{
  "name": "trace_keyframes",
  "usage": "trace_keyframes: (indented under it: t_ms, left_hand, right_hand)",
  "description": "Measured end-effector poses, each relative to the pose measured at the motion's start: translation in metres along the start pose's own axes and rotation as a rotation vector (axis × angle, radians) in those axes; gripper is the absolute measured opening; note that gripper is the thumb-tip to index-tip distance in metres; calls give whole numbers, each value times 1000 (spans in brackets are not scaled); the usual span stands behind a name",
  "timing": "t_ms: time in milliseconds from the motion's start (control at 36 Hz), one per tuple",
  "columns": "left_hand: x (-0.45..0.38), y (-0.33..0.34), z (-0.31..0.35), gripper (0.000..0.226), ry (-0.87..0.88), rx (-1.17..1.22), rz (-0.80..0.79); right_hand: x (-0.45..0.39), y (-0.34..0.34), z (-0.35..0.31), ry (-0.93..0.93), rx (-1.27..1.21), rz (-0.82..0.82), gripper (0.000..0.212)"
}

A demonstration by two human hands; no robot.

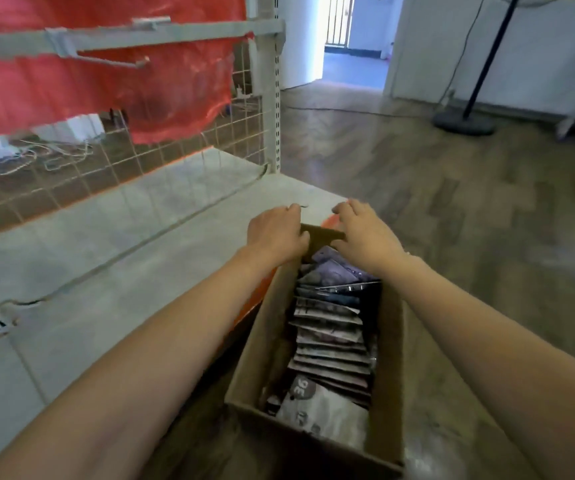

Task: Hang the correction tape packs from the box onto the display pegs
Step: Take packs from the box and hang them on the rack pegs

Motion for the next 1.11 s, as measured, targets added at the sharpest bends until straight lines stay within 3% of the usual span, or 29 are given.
trace_keyframes:
  t_ms: [167, 306, 417, 861, 1111]
  left_hand:
    - [21, 49, 35, 16, 117, -2, -72]
    - [27, 63, 43, 21, 222, -77, -95]
    - [33, 85, 42, 31, 253, -110, -171]
    - [37, 178, 19, 24, 260, -139, -628]
    - [24, 222, 19, 31, 239, -163, -630]
  right_hand:
    - [50, 40, 40, 153, -19, -35, 49]
    - [69, 68, 53, 168, 61, -216, 53]
    - [70, 73, 58, 164, 121, -248, 50]
    - [62, 121, 73, 139, 239, -382, 46]
    - [53, 134, 88, 130, 325, -341, 41]
Point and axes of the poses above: each hand's wrist, its own x-axis away from the middle knuckle, its own y-axis out of the palm, z = x × y, the point moved 7 cm from there along -x, towards the middle knuckle
